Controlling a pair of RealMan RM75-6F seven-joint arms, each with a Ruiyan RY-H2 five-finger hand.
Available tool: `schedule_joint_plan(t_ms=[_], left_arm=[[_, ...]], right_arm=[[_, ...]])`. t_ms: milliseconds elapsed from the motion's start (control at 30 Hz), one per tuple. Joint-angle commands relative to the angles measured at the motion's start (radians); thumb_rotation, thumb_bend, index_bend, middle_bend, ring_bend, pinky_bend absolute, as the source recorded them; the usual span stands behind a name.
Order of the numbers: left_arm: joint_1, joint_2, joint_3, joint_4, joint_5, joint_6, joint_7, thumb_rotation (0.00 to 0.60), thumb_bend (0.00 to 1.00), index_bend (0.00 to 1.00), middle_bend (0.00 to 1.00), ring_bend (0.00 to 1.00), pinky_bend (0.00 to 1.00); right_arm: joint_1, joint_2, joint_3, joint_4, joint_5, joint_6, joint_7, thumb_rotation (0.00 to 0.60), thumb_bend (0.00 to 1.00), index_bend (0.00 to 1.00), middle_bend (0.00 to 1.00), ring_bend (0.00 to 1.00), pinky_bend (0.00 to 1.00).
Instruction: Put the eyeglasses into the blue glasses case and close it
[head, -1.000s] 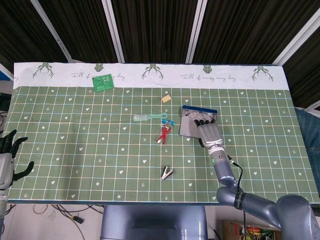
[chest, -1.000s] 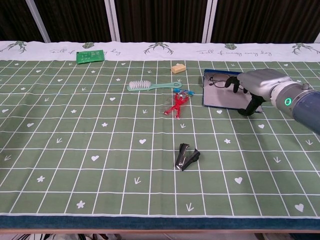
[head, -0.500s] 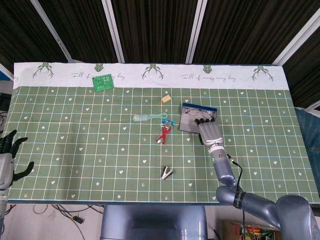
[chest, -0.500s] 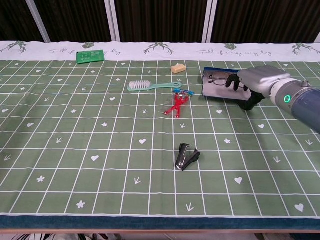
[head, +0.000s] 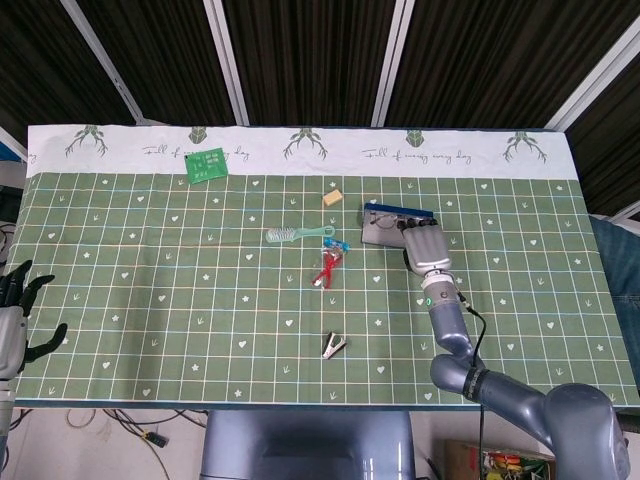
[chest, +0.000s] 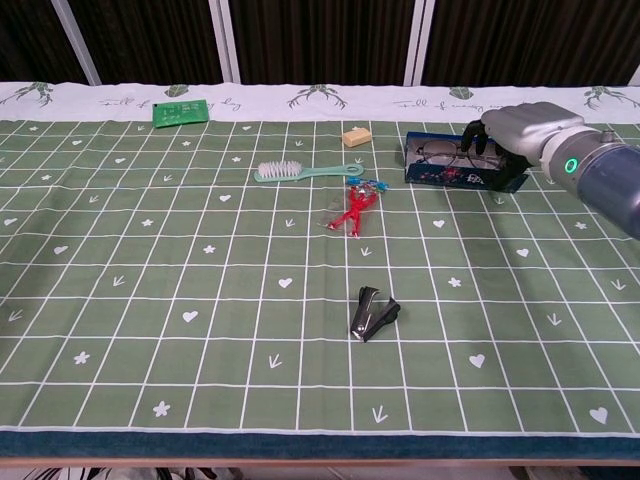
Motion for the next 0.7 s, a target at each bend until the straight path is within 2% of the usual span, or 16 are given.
schedule_joint_plan(t_ms=[33, 367, 700], left_arm=[[0.000, 0.000, 0.000, 0.000, -0.001, 0.000, 0.000, 0.600, 0.29, 0.19, 0.00, 0.00, 0.00], [0.000, 0.003, 0.001, -0.003, -0.002, -0.003, 0.000, 0.600, 0.29, 0.19, 0.00, 0.00, 0.00], [-0.001, 0.004, 0.001, -0.004, -0.003, -0.005, -0.001, 0.600, 0.29, 0.20, 0.00, 0.00, 0.00]], right_arm=[[0.024, -0.027, 0.009, 0.070, -0.017, -0.015, 0.019, 0.600, 0.57, 0.30, 0.30, 0.33, 0.27], [0.037, -0.069, 0.011, 0.172, -0.043, -0.064, 0.075, 0.600, 0.57, 0.35, 0.31, 0.33, 0.27], [0.029, -0.062, 0.021, 0.148, -0.055, -0.060, 0.096, 0.600, 0.56, 0.52, 0.32, 0.34, 0.27]])
